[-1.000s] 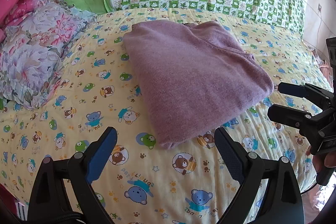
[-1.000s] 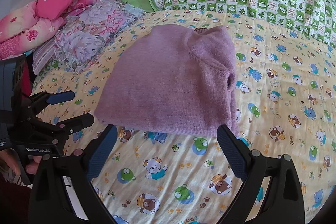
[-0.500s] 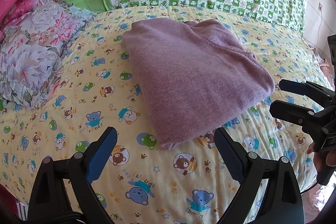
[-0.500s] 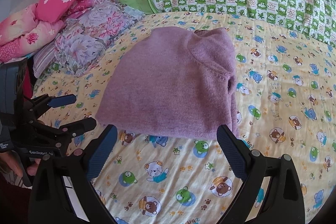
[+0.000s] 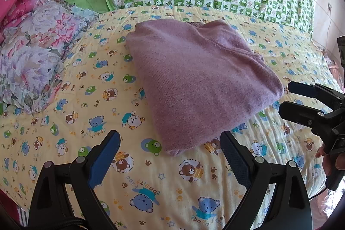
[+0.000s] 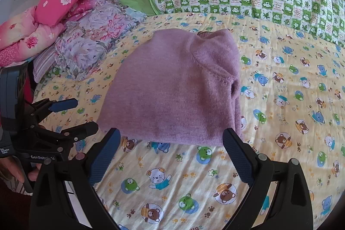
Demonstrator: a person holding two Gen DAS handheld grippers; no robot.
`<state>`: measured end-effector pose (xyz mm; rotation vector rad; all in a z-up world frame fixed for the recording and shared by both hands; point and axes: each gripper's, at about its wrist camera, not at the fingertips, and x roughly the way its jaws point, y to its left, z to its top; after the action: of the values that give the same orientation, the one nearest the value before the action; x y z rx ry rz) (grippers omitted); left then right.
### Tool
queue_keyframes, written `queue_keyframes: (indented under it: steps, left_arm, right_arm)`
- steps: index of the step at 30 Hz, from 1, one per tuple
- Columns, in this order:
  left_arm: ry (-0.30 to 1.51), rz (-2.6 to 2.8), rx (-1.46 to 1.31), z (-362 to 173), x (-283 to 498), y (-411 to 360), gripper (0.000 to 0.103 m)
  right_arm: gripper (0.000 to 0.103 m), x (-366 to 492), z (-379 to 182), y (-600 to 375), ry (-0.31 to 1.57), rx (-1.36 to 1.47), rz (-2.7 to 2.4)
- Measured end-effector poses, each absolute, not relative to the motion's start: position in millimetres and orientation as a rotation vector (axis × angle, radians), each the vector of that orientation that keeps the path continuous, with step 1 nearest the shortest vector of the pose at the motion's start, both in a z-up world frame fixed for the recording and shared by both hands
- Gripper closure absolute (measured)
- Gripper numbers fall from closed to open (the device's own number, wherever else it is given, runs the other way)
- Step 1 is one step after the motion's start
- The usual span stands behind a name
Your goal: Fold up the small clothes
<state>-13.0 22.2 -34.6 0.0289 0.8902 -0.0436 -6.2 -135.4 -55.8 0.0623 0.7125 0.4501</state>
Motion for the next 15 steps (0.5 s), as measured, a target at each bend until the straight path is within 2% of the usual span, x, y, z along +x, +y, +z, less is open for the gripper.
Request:
queue_keyframes:
  steps: [15]
  left_arm:
    - [0.902,-0.039,0.026,-36.4,-10.5,24.2,0.009]
  right_arm:
    - [0.007,-5.5,-58.3,-131.6,0.715,0.067,0.448]
